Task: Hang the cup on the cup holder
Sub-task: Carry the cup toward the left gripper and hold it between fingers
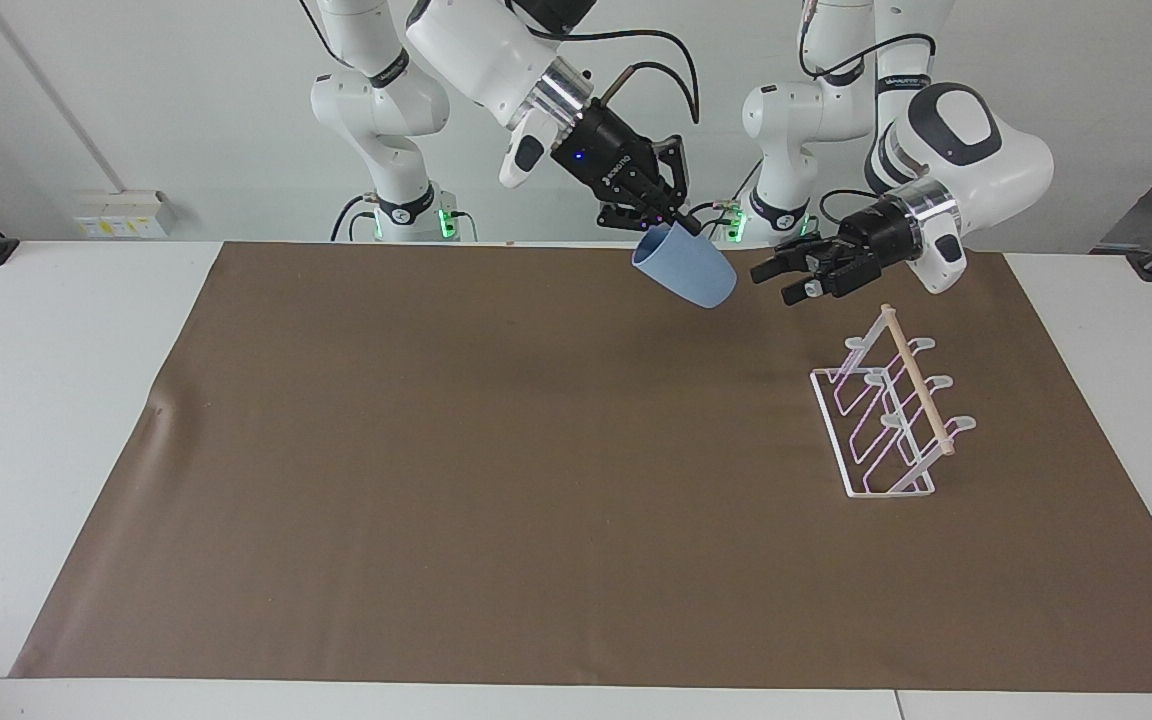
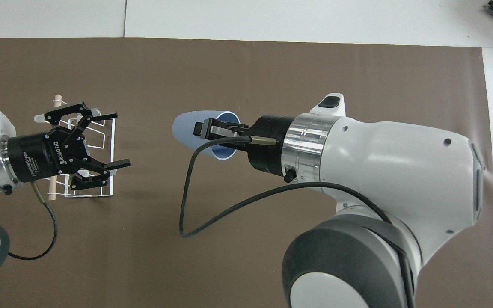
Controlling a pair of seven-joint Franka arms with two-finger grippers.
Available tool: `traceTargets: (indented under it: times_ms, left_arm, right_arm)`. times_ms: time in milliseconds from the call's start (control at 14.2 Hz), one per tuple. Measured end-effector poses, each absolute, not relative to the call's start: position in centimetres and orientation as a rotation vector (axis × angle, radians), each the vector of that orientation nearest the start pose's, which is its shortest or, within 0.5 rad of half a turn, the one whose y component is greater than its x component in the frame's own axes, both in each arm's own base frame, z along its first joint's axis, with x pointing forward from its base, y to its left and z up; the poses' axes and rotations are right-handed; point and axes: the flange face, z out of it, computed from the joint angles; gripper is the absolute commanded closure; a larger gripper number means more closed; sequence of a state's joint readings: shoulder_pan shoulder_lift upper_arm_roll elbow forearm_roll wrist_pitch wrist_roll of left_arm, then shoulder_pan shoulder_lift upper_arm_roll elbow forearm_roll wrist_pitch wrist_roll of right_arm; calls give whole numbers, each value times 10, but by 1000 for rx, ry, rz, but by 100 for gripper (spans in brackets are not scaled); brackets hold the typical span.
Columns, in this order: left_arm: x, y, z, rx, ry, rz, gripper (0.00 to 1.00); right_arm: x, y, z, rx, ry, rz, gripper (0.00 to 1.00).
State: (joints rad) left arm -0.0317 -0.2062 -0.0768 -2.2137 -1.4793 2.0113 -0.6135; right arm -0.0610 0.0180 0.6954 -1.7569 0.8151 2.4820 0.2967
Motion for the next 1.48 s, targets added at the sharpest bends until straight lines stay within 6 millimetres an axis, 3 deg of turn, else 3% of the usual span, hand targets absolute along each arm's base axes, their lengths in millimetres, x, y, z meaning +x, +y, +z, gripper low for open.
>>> traceTargets:
  times_ms: [283,565,1484]
  left_arm:
    - [501,-120,514,1489,1088,-505,0]
    - [496,-138,516,1496,1086,-551,0]
    - [487,-142,534,1471,1107,-585,0]
  right_arm:
    - [493,370,626,-2168,152,-295,100]
    - [487,378,626,-2158,143,-275,100]
    - [488,377,631,-2129,169,-260,100]
